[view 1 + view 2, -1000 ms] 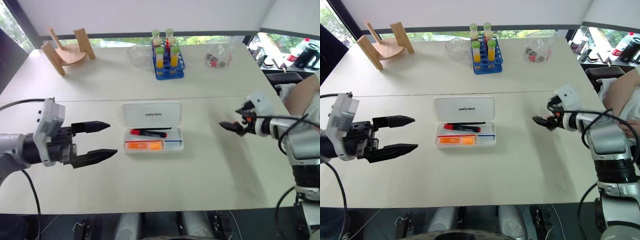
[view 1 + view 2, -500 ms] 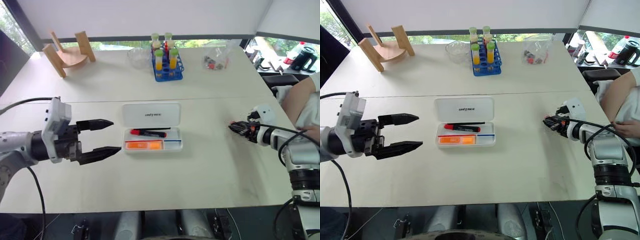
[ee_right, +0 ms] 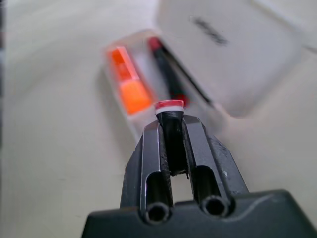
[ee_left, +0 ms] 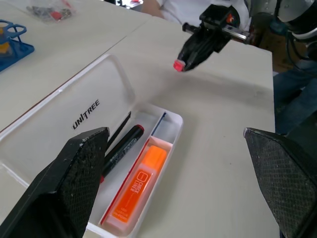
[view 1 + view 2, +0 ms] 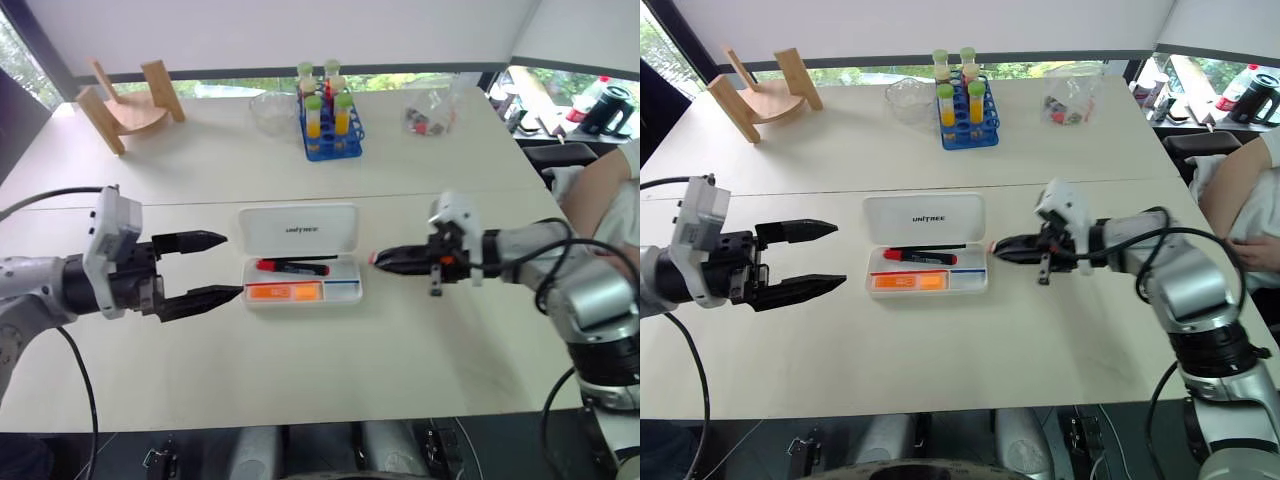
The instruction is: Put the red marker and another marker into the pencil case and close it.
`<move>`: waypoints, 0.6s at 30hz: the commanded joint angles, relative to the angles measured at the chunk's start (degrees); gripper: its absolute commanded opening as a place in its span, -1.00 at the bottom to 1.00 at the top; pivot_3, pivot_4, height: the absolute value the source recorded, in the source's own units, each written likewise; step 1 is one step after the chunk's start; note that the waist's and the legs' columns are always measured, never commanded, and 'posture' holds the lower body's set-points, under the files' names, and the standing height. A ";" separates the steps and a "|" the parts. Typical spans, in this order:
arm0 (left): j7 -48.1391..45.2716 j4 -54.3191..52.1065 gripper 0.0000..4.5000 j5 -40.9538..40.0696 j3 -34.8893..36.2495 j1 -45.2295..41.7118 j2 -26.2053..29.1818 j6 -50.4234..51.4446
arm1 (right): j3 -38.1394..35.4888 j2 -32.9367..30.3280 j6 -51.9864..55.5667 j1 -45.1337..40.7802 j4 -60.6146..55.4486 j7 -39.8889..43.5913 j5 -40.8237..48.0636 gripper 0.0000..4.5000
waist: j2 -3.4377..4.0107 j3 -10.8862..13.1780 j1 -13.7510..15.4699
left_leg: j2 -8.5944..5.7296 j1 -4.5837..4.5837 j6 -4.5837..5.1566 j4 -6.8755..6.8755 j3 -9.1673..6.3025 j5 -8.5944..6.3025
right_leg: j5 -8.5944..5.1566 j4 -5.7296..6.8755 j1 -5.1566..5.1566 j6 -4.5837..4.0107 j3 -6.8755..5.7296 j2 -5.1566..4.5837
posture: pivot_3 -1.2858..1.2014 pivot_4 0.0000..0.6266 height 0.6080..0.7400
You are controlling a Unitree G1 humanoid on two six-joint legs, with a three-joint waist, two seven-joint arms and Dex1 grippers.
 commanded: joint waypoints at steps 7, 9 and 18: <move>1.16 -1.13 1.00 0.63 0.13 -0.47 -0.25 -0.76 | 11.55 6.03 -14.50 -6.35 12.33 4.69 -9.73 -0.98 | -0.10 0.10 -0.13 | -0.04 -0.04 -0.01 0.01 -0.04 0.00 | 0.01 0.01 -0.06 0.01 0.00 -0.09 | 0.03 -0.52 1.00; 1.50 -1.49 1.00 0.59 0.34 -0.15 -0.38 -0.68 | 12.45 7.20 -15.91 -7.09 14.44 4.86 -11.10 -0.98 | -0.10 0.10 -0.22 | -0.03 -0.04 -0.01 0.01 -0.06 0.00 | 0.01 0.01 -0.07 0.01 -0.01 -0.07 | 0.03 -0.52 1.00; 2.94 -2.64 1.00 -0.02 0.76 1.01 -0.89 -0.32 | 12.65 9.56 -17.30 -8.91 17.93 5.61 -13.24 0.05 | -0.09 0.11 -0.21 | -0.03 -0.04 -0.01 0.01 -0.11 0.01 | 0.01 0.02 -0.09 0.01 0.00 -0.08 | 0.03 -0.52 1.00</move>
